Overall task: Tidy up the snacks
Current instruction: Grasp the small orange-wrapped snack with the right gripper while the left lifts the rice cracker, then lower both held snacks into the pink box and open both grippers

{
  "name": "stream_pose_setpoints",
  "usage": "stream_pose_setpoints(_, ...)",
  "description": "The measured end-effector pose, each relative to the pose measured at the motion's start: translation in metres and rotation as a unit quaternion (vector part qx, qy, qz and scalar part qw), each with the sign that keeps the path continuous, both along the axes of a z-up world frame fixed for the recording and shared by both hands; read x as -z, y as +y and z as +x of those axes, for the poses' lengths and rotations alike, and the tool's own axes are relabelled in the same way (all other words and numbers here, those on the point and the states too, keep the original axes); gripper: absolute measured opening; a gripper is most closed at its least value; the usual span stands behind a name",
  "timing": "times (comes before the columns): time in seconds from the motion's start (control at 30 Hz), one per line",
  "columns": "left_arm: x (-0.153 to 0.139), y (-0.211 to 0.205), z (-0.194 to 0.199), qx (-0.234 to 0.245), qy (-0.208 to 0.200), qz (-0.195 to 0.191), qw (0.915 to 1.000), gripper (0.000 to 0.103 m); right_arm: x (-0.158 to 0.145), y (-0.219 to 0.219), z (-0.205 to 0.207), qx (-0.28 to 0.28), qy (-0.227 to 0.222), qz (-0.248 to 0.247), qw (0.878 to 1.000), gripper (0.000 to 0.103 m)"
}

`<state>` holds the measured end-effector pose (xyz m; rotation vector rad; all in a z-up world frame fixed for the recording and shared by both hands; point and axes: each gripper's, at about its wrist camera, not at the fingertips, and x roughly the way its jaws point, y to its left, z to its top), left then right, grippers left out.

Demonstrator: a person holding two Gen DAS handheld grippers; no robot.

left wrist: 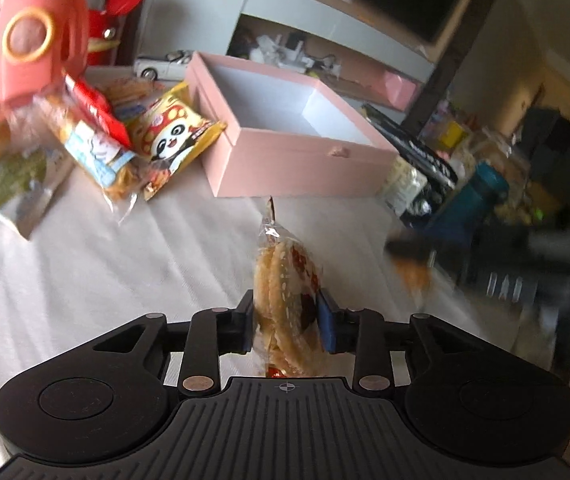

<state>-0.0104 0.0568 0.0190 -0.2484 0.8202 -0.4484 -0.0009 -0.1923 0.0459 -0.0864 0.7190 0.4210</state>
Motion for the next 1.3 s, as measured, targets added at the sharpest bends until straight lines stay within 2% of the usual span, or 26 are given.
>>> stream_pose_setpoints(0.07,0.002,0.003,0.005,-0.007,0.005,-0.019,0.9998,0.034,0.012,0.005,-0.001,-0.007,0.015,-0.003,1.0,0.027)
stream_pose_setpoints(0.17,0.005,0.01,0.006,-0.012,0.015,-0.055,0.9983,0.026,0.02,0.007,-0.001,-0.012,0.028,-0.003,1.0,0.027)
stream_pose_setpoints(0.23,0.001,0.01,0.005,-0.015,0.007,-0.064,0.9978,0.022,0.02,0.004,-0.002,-0.009,0.031,0.0,0.999,0.027)
stream_pose_setpoints(0.33,-0.024,0.014,0.012,-0.013,-0.017,-0.103,0.9945,0.022,0.007,-0.005,0.001,0.001,0.025,0.015,1.0,0.027)
stream_pose_setpoints(0.4,-0.053,0.014,0.032,-0.009,-0.045,-0.114,0.9925,0.022,-0.018,-0.015,0.011,0.009,0.0,0.03,1.0,0.027)
stream_pose_setpoints(0.47,-0.083,0.011,0.066,-0.015,-0.082,-0.11,0.9904,0.022,-0.051,-0.02,0.034,0.025,-0.037,0.037,0.998,0.027)
stream_pose_setpoints(0.5,-0.09,0.009,0.084,-0.015,-0.086,-0.111,0.99,0.022,-0.065,-0.02,0.049,0.031,-0.052,0.036,0.997,0.027)
stream_pose_setpoints(0.6,-0.086,0.001,0.163,-0.033,-0.053,-0.12,0.9909,0.022,-0.086,-0.016,0.109,0.052,-0.059,0.022,0.997,0.027)
stream_pose_setpoints(0.7,-0.066,-0.015,0.223,-0.041,-0.011,-0.099,0.9942,0.022,-0.067,-0.004,0.174,0.064,-0.016,-0.003,0.998,0.027)
stream_pose_setpoints(0.8,-0.048,-0.019,0.257,-0.054,0.016,-0.071,0.9959,0.025,-0.034,0.008,0.226,0.075,0.036,-0.014,0.996,0.028)
stream_pose_setpoints(0.87,-0.047,-0.009,0.261,-0.066,0.02,-0.078,0.9946,0.025,-0.017,0.012,0.248,0.065,0.073,-0.014,0.995,0.031)
stream_pose_setpoints(0.93,-0.051,0.006,0.254,-0.065,0.008,-0.097,0.9932,0.025,-0.012,0.012,0.255,0.066,0.09,-0.002,0.994,0.037)
stream_pose_setpoints(1.0,-0.061,0.025,0.24,-0.073,-0.022,-0.097,0.9924,0.025,-0.014,0.014,0.25,0.057,0.074,-0.005,0.996,0.058)
stream_pose_setpoints(1.03,-0.065,0.032,0.232,-0.081,-0.039,-0.087,0.9921,0.026,-0.017,0.016,0.244,0.057,0.057,-0.014,0.997,0.061)
stream_pose_setpoints(1.1,-0.068,0.046,0.219,-0.112,-0.063,-0.044,0.9908,0.026,-0.023,0.021,0.234,0.051,0.034,-0.028,0.998,0.062)
stream_pose_setpoints(1.17,-0.062,0.055,0.213,-0.126,-0.064,-0.003,0.9899,0.025,-0.029,0.027,0.227,0.04,0.029,-0.023,0.998,0.062)
stream_pose_setpoints(1.3,-0.039,0.052,0.213,-0.075,-0.014,-0.003,0.9971,0.026,-0.039,0.048,0.215,0.022,0.028,-0.013,0.999,0.062)
